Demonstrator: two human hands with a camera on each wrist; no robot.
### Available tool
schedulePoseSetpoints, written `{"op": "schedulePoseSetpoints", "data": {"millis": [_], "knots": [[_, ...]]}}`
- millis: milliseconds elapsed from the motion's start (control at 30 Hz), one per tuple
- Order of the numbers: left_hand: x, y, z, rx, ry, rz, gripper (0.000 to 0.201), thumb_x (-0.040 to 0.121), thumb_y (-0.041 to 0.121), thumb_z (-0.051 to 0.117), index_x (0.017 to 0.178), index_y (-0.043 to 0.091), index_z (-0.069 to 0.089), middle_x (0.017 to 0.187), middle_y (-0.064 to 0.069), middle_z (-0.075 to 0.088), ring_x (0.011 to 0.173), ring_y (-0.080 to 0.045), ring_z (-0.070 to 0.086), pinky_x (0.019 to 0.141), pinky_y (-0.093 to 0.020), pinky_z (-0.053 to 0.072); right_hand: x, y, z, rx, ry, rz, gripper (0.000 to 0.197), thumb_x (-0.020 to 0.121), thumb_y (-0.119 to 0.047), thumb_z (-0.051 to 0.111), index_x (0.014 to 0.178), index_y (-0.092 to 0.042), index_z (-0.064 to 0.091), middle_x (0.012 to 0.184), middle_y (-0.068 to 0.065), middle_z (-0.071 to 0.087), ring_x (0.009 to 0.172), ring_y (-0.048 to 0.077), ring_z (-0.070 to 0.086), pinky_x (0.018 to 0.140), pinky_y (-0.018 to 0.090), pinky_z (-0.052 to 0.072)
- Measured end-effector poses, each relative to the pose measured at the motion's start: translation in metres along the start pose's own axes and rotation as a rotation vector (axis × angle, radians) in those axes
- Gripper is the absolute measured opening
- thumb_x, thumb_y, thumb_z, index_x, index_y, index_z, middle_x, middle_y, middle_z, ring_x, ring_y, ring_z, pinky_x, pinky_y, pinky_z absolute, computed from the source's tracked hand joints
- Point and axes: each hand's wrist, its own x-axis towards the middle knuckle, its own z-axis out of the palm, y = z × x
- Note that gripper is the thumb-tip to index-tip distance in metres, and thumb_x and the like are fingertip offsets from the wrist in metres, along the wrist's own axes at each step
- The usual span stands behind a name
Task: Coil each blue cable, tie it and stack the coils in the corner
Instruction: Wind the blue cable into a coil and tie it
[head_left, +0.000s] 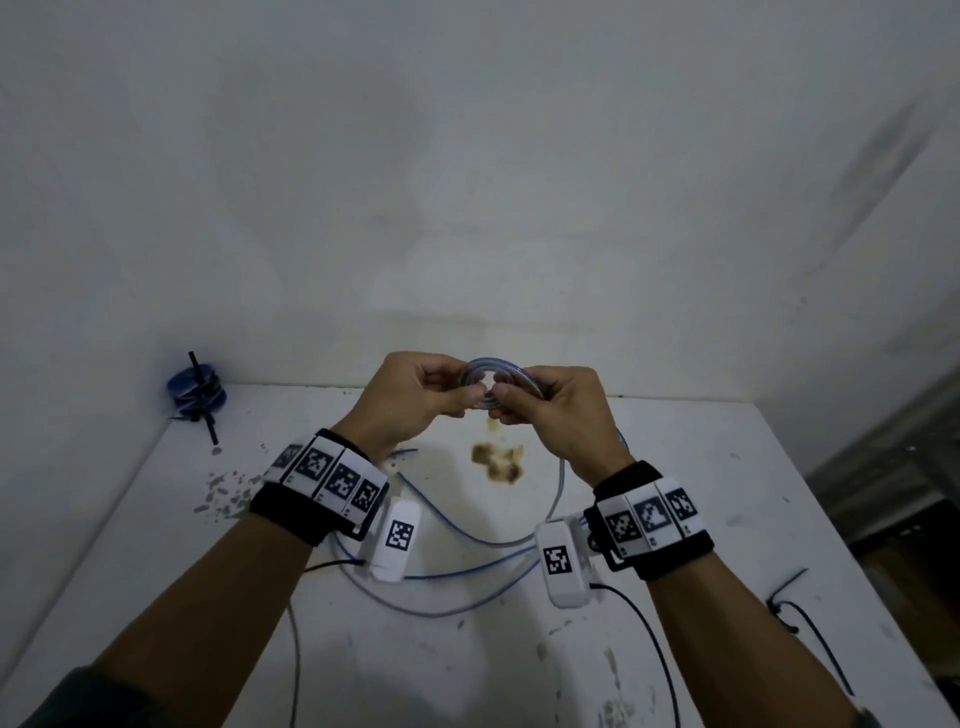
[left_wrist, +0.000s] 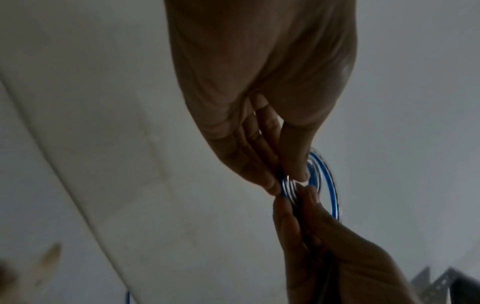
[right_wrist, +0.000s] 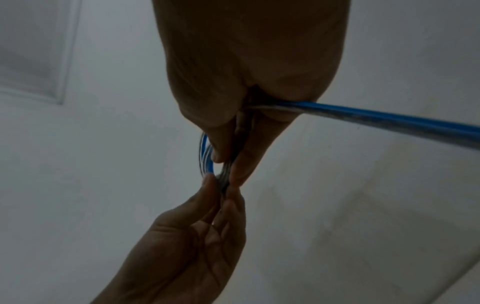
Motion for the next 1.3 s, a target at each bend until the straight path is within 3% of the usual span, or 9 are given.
{"op": "schedulePoseSetpoints", "data": {"millis": [200,400,567,667,867,1000,1133,1200,1300], "knots": [[0.007,0.012,-0.007,0.223,-0.038,0.095,0.008,0.087,0.013,0.072,0.084,0.018,0.078,0.074,-0.003,0.075,0.067,-0.010,0.062,0.062,-0.023,0.049,0.006,-0.011,-0.010,-0.110,-0.162,0.047,0.013,0.086,0.000,0.072,0.098,0.004,0.074,0.080,0.021,0.074,0.069,0.023,0.073,0.067,0.029,0.060],[0.004,0.011,-0.003,0.324,-0.098,0.121,0.009,0.088,0.015,0.072,0.094,0.019,0.077,0.080,-0.008,0.075,0.069,-0.016,0.062,0.067,-0.036,0.053,0.010,-0.017,-0.021,-0.233,-0.210,0.012,0.015,0.087,-0.005,0.072,0.099,0.003,0.075,0.078,0.019,0.074,0.069,0.026,0.073,0.064,0.029,0.059],[0.005,0.014,0.000,0.417,-0.120,0.115,0.010,0.086,0.013,0.074,0.093,0.015,0.080,0.072,-0.001,0.075,0.064,-0.006,0.061,0.064,-0.025,0.048,0.012,-0.021,-0.025,-0.360,-0.265,-0.003,0.011,0.087,-0.008,0.074,0.096,-0.003,0.077,0.071,0.013,0.074,0.064,0.023,0.072,0.061,0.029,0.059],[0.004,0.014,-0.001,0.351,-0.074,0.077,0.011,0.085,0.006,0.074,0.093,0.010,0.079,0.061,0.012,0.070,0.056,0.006,0.058,0.059,-0.011,0.042,0.010,-0.023,-0.026,-0.358,-0.228,-0.009,0.017,0.086,-0.016,0.076,0.101,-0.008,0.077,0.068,0.008,0.073,0.049,0.006,0.056,0.054,0.020,0.045],[-0.005,0.006,-0.001,0.332,-0.103,0.043,0.014,0.080,0.010,0.079,0.089,0.020,0.080,0.077,0.002,0.077,0.075,-0.011,0.071,0.080,-0.032,0.056,0.011,-0.028,-0.039,-0.336,-0.222,-0.022,0.015,0.090,-0.019,0.072,0.089,-0.006,0.079,0.064,-0.009,0.072,0.044,0.004,0.036,0.048,0.015,0.034],[-0.005,0.006,0.002,0.329,-0.075,0.073,0.013,0.081,0.009,0.078,0.089,0.019,0.079,0.071,0.007,0.075,0.066,-0.004,0.067,0.069,-0.024,0.054,0.013,-0.028,-0.049,-0.327,-0.215,-0.012,0.015,0.091,-0.016,0.070,0.085,-0.004,0.077,0.053,-0.013,0.065,0.044,0.005,0.034,0.048,0.016,0.033],[0.000,0.006,0.009,0.242,0.082,0.165,0.012,0.081,0.008,0.078,0.091,0.013,0.079,0.071,-0.001,0.075,0.060,-0.009,0.063,0.061,-0.029,0.054,0.006,-0.013,-0.035,-0.248,-0.108,-0.111,0.013,0.089,-0.016,0.072,0.088,-0.004,0.077,0.071,0.003,0.075,0.052,0.005,0.057,0.055,0.019,0.045],[0.003,0.008,0.016,0.149,0.142,0.202,0.013,0.081,0.006,0.077,0.092,0.013,0.078,0.073,-0.003,0.075,0.060,-0.011,0.066,0.061,-0.026,0.055,0.002,-0.001,-0.022,-0.242,-0.011,-0.207,0.008,0.088,-0.020,0.073,0.091,-0.014,0.077,0.079,-0.003,0.076,0.067,0.008,0.066,0.062,0.025,0.051],[0.004,0.010,0.029,-0.017,0.162,0.194,0.015,0.085,0.004,0.073,0.099,0.004,0.076,0.084,-0.010,0.077,0.072,-0.019,0.072,0.065,-0.026,0.057,-0.004,0.011,-0.002,-0.094,0.194,-0.259,0.008,0.091,-0.015,0.069,0.095,-0.018,0.075,0.071,-0.015,0.071,0.061,0.002,0.059,0.061,0.018,0.046]]}}
